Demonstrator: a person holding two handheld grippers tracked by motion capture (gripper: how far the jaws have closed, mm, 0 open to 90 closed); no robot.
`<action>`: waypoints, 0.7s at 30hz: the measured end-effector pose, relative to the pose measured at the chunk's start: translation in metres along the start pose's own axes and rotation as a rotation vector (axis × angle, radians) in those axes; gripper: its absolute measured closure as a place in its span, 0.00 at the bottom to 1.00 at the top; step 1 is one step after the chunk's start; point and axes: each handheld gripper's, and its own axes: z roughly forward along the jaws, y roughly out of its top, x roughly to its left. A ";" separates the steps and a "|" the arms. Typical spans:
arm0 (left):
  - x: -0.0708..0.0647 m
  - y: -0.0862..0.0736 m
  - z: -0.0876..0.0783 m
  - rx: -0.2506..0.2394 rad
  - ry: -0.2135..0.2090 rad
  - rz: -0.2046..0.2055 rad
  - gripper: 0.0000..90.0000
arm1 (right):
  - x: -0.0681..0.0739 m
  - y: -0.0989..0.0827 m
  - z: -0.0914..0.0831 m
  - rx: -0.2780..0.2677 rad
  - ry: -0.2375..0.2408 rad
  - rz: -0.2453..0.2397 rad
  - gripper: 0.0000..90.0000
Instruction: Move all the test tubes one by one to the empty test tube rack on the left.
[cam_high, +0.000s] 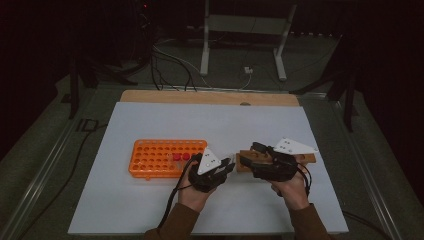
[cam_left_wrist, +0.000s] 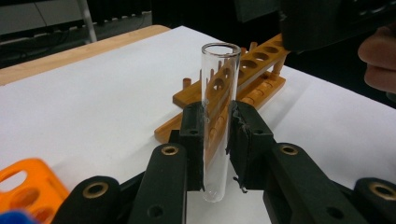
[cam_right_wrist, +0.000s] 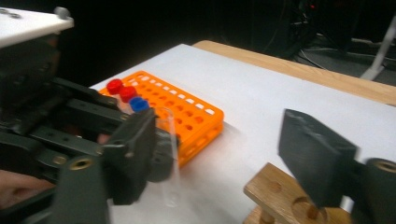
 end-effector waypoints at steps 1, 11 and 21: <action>0.001 -0.001 -0.002 -0.002 0.000 0.000 0.85 | -0.001 0.000 0.000 0.001 -0.007 0.003 0.25; 0.009 -0.005 -0.023 -0.011 0.000 -0.012 0.85 | -0.009 -0.008 0.004 0.047 -0.088 -0.001 0.01; 0.020 -0.013 -0.043 -0.012 -0.013 -0.004 0.85 | -0.015 -0.012 0.001 0.053 -0.119 0.006 0.00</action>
